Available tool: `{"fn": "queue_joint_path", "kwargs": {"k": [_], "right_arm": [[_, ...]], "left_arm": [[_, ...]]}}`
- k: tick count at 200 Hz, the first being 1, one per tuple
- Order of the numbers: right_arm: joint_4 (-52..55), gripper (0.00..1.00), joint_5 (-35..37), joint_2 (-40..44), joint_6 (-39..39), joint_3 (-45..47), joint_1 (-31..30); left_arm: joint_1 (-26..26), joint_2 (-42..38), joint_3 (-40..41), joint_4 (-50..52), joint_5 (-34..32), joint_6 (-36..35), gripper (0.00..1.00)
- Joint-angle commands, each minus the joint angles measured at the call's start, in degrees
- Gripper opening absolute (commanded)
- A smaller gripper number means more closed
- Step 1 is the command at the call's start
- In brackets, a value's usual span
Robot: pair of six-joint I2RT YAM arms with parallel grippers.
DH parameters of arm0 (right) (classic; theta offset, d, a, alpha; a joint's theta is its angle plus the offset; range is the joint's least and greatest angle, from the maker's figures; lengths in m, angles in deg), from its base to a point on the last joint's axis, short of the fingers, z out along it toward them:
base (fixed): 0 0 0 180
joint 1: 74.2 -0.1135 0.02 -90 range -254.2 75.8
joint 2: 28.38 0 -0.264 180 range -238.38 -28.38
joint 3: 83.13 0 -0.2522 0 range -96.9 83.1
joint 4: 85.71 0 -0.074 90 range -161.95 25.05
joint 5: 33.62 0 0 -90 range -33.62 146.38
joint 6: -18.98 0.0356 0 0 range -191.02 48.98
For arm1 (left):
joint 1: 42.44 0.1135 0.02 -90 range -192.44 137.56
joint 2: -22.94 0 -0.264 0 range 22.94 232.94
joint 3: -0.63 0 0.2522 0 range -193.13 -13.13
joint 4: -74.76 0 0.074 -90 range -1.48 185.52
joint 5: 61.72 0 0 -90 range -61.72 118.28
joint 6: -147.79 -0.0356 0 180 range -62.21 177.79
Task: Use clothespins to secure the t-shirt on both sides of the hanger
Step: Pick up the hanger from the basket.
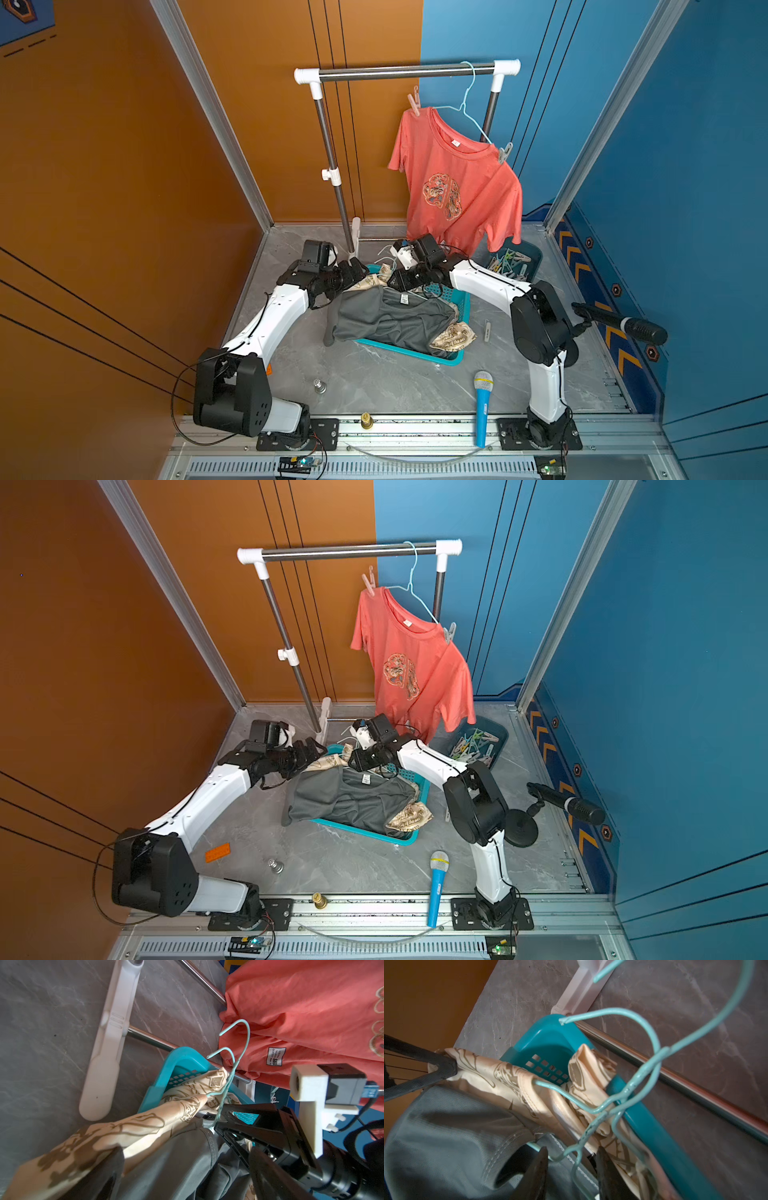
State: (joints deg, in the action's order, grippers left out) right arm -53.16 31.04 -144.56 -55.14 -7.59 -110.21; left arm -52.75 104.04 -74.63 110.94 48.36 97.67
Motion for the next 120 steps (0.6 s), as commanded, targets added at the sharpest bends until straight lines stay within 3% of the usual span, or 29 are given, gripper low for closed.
{"fn": "queue_joint_path", "kwargs": {"k": [1,25,65,120], "right_arm": [[-3.3,0.38,-2.0,-1.4,7.9,-1.4,0.5],[-6.8,0.32,-3.2,-3.1,13.6,-1.6,1.1],[-9.8,0.13,-3.8,-3.1,19.8,-0.3,2.5],[-5.2,0.09,0.1,3.3,19.2,2.1,5.7]], "left_arm": [[-1.0,1.6,0.3,2.6,-4.2,-2.7,0.94],[-2.3,3.8,-0.3,2.8,-5.5,-3.2,0.94],[-4.8,7.7,-2.3,4.0,-8.0,-4.5,0.94],[-4.5,10.3,-1.2,5.1,-9.4,-4.6,0.93]]}}
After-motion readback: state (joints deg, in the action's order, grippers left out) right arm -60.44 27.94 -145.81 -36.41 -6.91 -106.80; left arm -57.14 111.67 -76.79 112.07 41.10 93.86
